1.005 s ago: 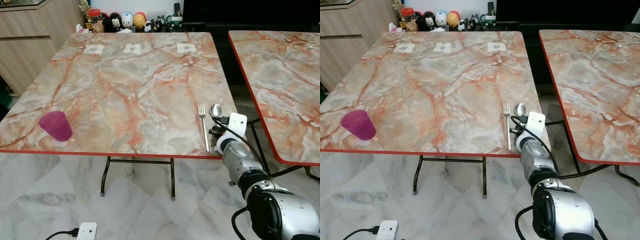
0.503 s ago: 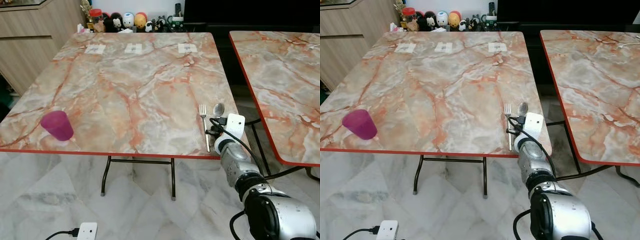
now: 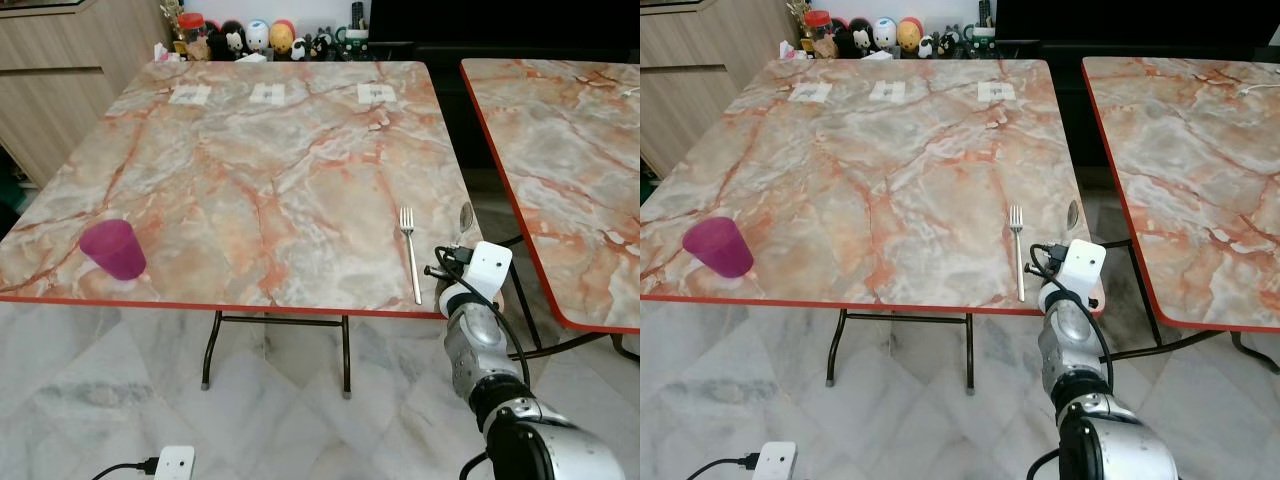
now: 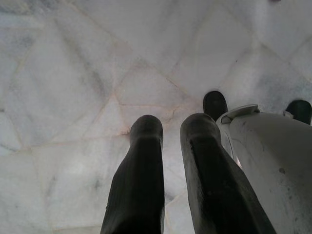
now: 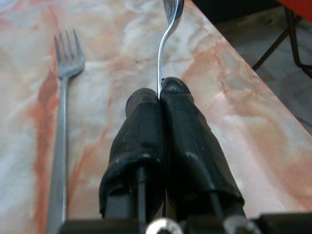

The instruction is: Setting the table

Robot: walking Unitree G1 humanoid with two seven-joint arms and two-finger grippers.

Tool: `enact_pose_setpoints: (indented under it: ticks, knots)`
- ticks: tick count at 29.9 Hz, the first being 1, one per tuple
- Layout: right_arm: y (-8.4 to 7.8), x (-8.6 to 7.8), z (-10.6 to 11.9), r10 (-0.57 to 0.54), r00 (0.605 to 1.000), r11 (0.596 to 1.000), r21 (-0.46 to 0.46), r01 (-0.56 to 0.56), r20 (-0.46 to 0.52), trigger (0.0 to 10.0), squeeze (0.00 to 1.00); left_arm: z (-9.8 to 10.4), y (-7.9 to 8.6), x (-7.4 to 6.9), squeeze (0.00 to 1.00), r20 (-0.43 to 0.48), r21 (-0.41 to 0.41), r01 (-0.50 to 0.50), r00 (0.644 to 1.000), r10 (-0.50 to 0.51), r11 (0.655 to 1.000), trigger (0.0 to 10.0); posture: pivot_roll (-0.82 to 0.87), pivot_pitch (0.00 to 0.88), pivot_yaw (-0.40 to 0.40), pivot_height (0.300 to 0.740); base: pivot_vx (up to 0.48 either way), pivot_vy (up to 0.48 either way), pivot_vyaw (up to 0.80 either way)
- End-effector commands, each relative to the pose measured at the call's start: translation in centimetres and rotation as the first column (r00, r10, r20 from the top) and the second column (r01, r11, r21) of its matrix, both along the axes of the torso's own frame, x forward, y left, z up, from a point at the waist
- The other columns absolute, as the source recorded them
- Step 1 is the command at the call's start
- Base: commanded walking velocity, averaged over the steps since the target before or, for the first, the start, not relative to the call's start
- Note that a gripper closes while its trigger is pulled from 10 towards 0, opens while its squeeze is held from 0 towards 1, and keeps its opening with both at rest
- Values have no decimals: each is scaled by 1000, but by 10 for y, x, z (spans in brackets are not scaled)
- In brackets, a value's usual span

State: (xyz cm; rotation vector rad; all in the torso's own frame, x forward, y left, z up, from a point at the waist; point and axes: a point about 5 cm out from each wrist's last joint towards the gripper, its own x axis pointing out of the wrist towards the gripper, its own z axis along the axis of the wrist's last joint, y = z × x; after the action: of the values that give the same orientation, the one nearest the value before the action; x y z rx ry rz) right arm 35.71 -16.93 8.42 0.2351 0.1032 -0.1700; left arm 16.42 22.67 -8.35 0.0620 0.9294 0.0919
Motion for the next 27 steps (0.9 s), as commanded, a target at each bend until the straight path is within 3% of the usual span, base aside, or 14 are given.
enact_pose_setpoints:
  ticks: [1,2,3,7,13,20,27]
  knots:
    - [3,-3,4,13,997,1000,-16,-12,76,4706,0,-4,3,-10,0,-38,10,-9,999,9,1000,10000,-24,103,18,740,0,0,0]
    - [5,-7,5,29,994,999,-46,-24,106,4706,0,-4,3,-10,0,-39,10,-11,999,11,1000,10000,-24,102,17,740,0,0,0]
    - [6,-10,5,35,991,998,-55,-28,131,10000,0,-4,3,-11,0,-40,11,-10,999,10,1000,10000,-29,98,17,740,0,0,0]
    - [5,-25,5,41,976,996,-86,-23,212,10000,0,-4,3,-11,0,-44,20,1,999,0,1000,10000,-42,94,17,740,0,0,0]
    - [4,-40,5,30,970,996,-92,-8,239,10000,0,-4,3,-11,0,-42,28,16,999,-15,999,10000,-47,75,9,740,0,-270,0]
    - [10,-49,4,34,972,997,-78,-16,234,10000,0,-4,2,-10,0,-42,33,21,999,-20,999,10000,-52,67,9,740,0,-472,-585]
    - [20,-47,13,49,967,996,-78,-30,249,10000,0,-4,3,-10,0,-41,35,19,999,-17,999,10000,-47,60,10,740,0,-470,0]
